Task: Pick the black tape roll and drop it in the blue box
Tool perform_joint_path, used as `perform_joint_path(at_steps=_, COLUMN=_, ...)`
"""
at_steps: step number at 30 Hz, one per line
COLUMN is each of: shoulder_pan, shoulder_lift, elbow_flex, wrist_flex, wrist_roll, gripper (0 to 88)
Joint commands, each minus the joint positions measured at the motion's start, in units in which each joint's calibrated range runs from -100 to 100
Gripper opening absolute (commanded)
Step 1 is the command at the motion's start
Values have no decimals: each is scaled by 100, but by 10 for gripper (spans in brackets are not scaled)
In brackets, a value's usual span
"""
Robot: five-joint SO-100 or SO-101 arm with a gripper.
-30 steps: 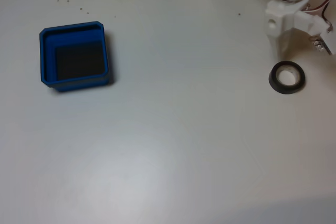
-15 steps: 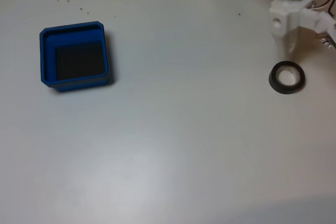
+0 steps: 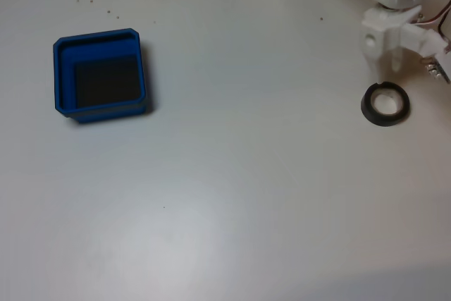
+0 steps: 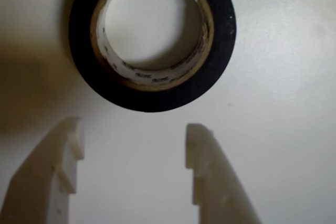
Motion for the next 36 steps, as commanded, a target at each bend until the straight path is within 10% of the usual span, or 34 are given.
perform_joint_path(at_steps=1, shoulder_pan=149, shoulder_lift=52, elbow_flex=-557, wrist_flex=-38, wrist_roll=-127, gripper=179)
perform_joint_path(at_steps=36, shoulder_pan=481, shoulder_lift=888, elbow_flex=-1033, wrist_flex=-46, wrist_roll=-1634, gripper=184)
